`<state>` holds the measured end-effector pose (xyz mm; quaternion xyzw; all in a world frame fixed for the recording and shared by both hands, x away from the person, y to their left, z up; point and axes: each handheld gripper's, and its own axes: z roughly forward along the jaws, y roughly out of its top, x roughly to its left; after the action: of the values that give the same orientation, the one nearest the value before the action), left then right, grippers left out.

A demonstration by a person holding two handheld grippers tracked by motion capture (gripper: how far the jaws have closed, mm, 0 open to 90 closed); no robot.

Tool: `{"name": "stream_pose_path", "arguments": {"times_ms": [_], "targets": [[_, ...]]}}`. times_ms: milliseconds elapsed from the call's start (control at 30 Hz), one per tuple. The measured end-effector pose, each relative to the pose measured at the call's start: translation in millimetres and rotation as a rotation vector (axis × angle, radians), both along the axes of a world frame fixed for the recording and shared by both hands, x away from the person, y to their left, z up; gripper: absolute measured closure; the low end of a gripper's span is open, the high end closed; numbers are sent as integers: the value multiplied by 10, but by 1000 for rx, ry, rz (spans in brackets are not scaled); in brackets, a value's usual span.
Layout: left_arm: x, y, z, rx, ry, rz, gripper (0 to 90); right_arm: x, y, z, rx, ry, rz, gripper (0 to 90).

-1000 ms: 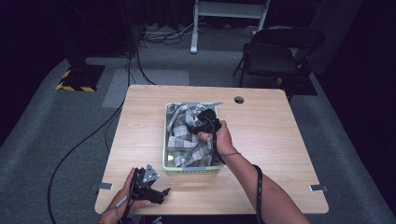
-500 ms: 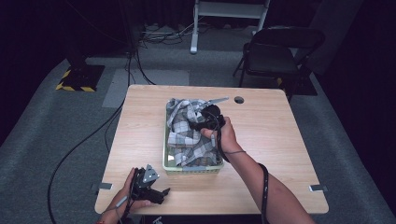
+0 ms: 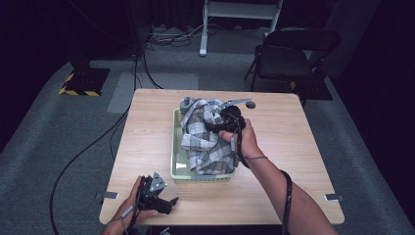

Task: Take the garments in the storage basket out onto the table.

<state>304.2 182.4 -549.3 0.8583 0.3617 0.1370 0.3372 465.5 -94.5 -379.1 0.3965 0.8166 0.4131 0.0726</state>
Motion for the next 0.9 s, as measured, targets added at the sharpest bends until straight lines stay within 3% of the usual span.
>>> {"name": "stream_pose_path", "arguments": {"times_ms": [433, 700, 900], "targets": [[0, 0, 0, 0, 0, 0, 0, -47, -252, 146, 0, -17, 3, 656], [3, -2, 0, 0, 0, 0, 0, -42, -486, 179, 7, -21, -26, 655], [3, -2, 0, 0, 0, 0, 0, -82, -572, 263, 43, -30, -23, 655]]}}
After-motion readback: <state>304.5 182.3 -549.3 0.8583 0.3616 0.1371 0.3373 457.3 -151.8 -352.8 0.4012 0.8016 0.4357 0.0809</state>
